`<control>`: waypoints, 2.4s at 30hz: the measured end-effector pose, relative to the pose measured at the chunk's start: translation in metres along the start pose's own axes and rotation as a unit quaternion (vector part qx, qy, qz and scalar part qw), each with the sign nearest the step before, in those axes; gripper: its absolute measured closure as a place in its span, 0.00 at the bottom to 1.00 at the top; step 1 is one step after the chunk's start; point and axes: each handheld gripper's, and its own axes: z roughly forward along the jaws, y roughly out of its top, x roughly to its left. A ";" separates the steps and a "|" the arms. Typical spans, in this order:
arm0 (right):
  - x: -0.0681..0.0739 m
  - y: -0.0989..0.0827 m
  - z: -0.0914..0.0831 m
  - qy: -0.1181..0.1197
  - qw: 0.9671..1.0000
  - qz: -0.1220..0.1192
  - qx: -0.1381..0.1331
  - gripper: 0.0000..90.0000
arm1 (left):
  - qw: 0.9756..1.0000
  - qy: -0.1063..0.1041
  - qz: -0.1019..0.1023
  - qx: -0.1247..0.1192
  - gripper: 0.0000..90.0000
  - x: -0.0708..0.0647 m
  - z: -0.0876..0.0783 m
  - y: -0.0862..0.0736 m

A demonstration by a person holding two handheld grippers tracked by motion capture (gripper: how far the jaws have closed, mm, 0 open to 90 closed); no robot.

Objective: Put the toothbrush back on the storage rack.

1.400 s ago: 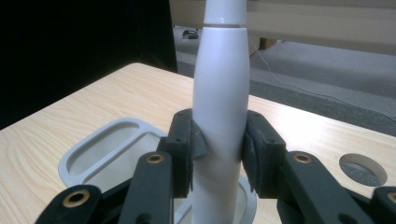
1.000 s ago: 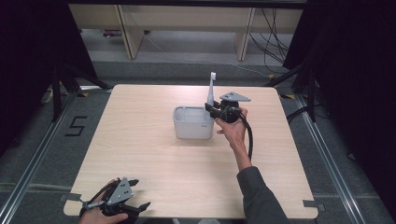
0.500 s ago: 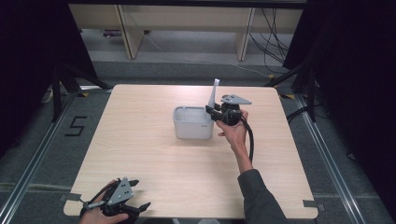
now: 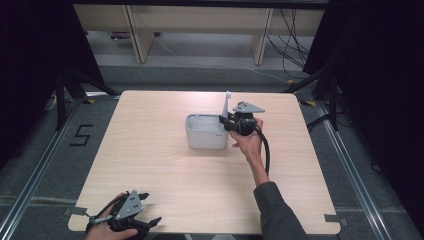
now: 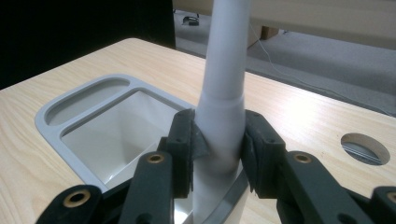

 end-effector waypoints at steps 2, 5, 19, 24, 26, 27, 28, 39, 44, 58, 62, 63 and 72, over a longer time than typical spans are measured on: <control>-0.001 0.000 -0.001 0.006 1.000 0.001 0.002 0.74 | 1.000 0.002 0.000 -0.004 0.16 0.000 0.000 0.000; 0.000 0.001 -0.002 0.009 1.000 0.001 -0.005 0.74 | 1.000 -0.008 0.004 0.012 0.16 0.001 -0.001 0.000; 0.005 0.006 -0.021 0.012 1.000 0.001 0.007 0.47 | 1.000 -0.010 0.000 0.009 0.16 0.000 -0.001 0.000; 0.004 0.004 -0.032 0.007 1.000 0.000 0.009 0.44 | 1.000 -0.001 -0.002 -0.002 0.16 -0.001 0.000 0.000; 0.005 0.002 -0.038 0.013 1.000 0.012 0.017 0.42 | 1.000 -0.002 -0.002 -0.001 0.16 -0.001 0.000 0.000; 0.005 0.001 -0.041 0.011 1.000 0.011 0.020 0.42 | 1.000 -0.003 -0.002 -0.001 0.16 -0.001 0.000 0.000; 0.007 0.000 -0.044 0.006 1.000 0.020 0.017 0.41 | 1.000 -0.002 -0.002 -0.001 0.16 -0.001 0.000 0.000; 0.006 -0.008 -0.067 0.011 0.999 0.020 0.022 0.37 | 1.000 -0.001 -0.002 -0.003 0.16 -0.001 0.000 0.000; 0.010 -0.010 -0.073 0.016 0.999 0.028 0.028 0.34 | 1.000 -0.001 0.000 -0.003 0.16 -0.001 0.000 0.000; 0.023 -0.017 -0.080 0.016 0.999 0.001 0.033 0.27 | 1.000 -0.007 -0.007 0.001 0.16 -0.001 -0.001 0.001; 0.030 -0.022 -0.079 0.029 0.999 0.015 0.040 0.26 | 1.000 -0.008 -0.007 -0.002 0.16 -0.001 -0.001 0.001; 0.029 -0.023 -0.079 0.023 0.999 0.000 0.036 0.26 | 1.000 -0.005 0.006 0.009 0.16 0.001 -0.002 0.001; 0.044 -0.030 -0.081 0.037 0.998 0.008 0.049 0.25 | 1.000 0.001 0.001 -0.002 0.16 -0.001 0.000 0.001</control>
